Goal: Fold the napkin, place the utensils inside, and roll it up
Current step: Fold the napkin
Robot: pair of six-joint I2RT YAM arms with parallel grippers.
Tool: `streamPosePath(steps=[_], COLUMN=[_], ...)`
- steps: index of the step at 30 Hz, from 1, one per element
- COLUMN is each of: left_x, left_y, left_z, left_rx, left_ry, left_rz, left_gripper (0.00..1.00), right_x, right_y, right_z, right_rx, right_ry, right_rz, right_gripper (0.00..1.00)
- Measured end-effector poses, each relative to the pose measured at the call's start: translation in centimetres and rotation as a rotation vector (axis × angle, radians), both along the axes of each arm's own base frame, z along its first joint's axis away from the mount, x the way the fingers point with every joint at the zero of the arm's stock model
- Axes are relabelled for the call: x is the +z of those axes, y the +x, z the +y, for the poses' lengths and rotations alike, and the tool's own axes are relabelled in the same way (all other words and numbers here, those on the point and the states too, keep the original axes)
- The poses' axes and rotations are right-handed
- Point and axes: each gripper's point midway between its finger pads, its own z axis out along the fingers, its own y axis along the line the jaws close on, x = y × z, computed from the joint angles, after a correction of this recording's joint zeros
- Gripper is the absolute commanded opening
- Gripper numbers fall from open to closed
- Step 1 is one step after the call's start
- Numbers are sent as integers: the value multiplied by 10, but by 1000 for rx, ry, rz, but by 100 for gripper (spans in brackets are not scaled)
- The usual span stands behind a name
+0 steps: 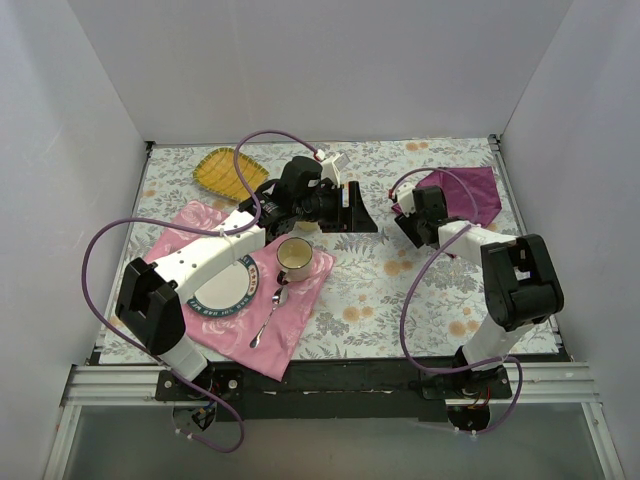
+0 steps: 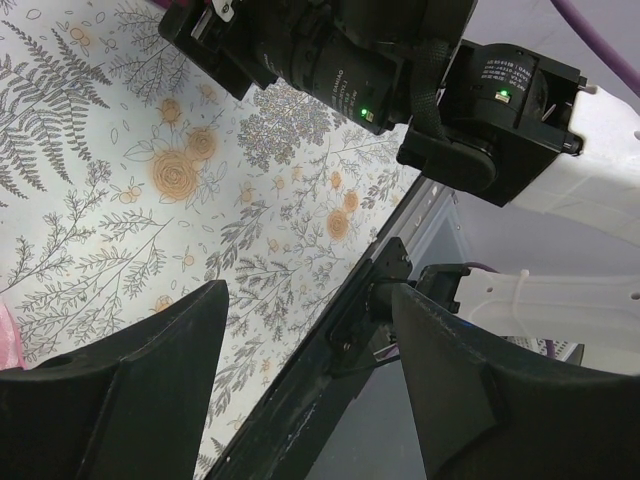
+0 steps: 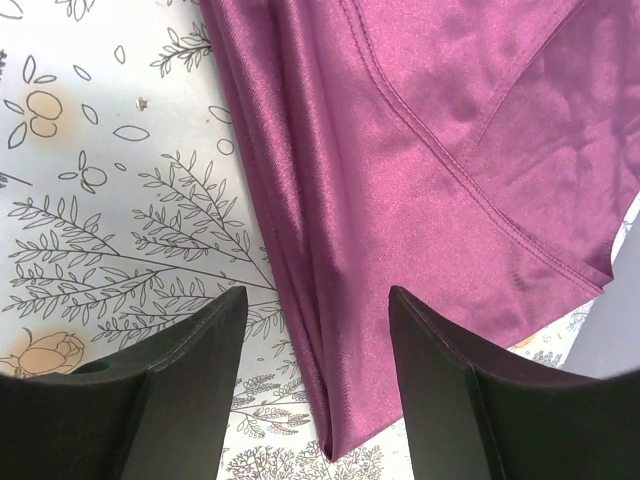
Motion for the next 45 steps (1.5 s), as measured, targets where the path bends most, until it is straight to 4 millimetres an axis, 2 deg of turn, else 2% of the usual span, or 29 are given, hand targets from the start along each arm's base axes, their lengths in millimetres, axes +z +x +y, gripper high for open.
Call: streamPosePath(steps=[11,24,30,35,37,39,42,45], left_x=[1,4,5,1,-6,-16,-41,-67], left_y=[0,0,5,24,38,51,71,89], left_z=[0,1,0,-8,-15,-21,-31,-41], left_rx=[-1,3,36,82,107,128,160,191], left_ry=[-1,-7,-17,-34,-32,-26,3,26], left_rz=[-3,-8,-4,16,23,35,60,83], left_gripper=[65,66,66,65,66,66,66,67], right_x=[-10,-13,-13,-11,-10,-7,12,39], right_y=[0,8,8,8,4,-1,-11,-18], right_z=[-5,-3,-1,6,12,14,15,-3], right_rx=[0,10,-9,-80,-108,-137,-205,-337], right_ry=[-101,-153,-135,-39,13,55,134,244], right_rz=[-6,-36,-37,-24,-4,6,-3,-45], right_gripper=[65,54,58,63,64,70,72,72])
